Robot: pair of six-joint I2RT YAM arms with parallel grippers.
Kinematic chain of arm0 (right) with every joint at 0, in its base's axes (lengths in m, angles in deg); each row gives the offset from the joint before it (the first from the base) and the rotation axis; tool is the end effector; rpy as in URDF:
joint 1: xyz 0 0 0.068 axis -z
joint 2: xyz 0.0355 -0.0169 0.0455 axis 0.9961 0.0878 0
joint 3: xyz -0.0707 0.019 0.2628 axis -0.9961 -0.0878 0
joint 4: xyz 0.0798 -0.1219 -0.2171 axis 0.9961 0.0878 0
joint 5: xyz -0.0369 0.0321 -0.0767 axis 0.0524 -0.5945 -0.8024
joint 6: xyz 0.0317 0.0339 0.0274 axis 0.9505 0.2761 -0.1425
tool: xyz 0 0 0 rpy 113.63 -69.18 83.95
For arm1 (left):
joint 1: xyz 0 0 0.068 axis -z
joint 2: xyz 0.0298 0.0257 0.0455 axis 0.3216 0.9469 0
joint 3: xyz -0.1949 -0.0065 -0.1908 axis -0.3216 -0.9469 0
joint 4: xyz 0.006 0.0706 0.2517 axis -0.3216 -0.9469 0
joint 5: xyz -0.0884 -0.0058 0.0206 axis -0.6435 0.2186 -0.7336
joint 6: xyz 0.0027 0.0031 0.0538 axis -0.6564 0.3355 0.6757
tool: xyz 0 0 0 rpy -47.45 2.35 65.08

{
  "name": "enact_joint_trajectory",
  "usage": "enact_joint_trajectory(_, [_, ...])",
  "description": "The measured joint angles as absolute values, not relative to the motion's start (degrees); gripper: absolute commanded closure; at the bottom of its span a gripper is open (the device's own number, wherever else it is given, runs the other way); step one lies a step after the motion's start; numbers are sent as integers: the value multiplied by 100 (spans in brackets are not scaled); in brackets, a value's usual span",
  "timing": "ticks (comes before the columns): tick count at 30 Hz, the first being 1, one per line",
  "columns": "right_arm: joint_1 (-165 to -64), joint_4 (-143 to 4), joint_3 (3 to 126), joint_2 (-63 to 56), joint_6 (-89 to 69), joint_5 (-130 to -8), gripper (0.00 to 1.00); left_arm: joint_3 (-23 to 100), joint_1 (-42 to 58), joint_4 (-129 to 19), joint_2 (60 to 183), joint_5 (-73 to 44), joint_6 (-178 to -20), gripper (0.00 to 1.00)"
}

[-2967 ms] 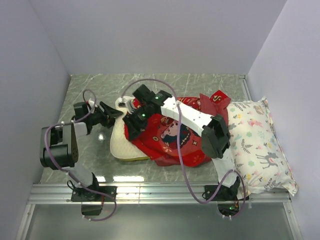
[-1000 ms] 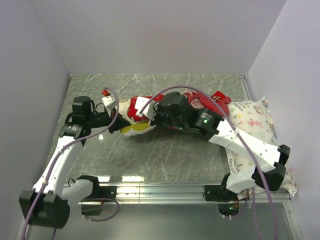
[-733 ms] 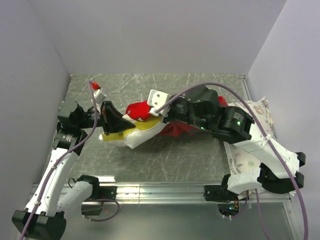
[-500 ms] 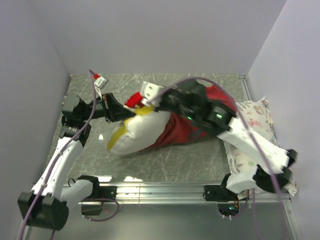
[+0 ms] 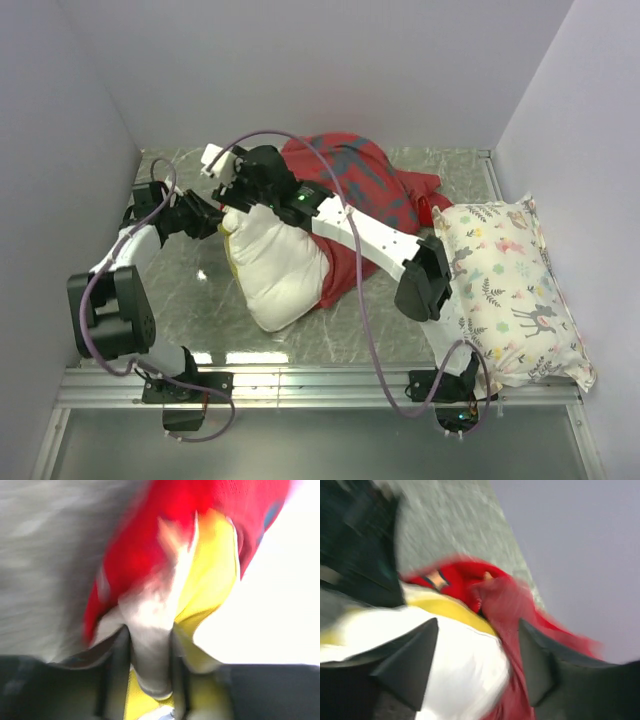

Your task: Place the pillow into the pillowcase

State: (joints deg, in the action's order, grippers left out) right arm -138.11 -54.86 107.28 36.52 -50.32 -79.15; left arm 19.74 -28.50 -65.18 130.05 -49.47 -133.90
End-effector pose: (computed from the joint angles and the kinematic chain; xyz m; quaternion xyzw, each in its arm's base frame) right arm 0.3061 0.4052 0.3560 -0.5439 0.5969 0.0791 0.5845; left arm 0.3113 0.0286 0.2426 -0.2511 0.8138 -0.4428 0.2803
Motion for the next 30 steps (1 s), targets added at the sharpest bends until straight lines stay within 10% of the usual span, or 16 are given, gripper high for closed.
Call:
enact_joint_trajectory(12, [-13348, -4649, 11118, 2566, -3596, -7639, 35, 2457, -3652, -8555, 13340, -4115, -10697, 37])
enact_joint_trajectory(23, [-12827, -2994, 11415, 4528, -2921, -7143, 39, 1902, -3654, -8784, 12859, -4628, -10573, 33])
enact_joint_trajectory(26, [-12897, -2837, 11216, 4793, -2903, -7198, 37, 1486, -3652, -8649, 12807, -4899, -10903, 1])
enact_joint_trajectory(30, [-12919, -2870, 11222, 4815, -2910, -7521, 39, 868, -3650, -8343, 12689, -5159, -11379, 1])
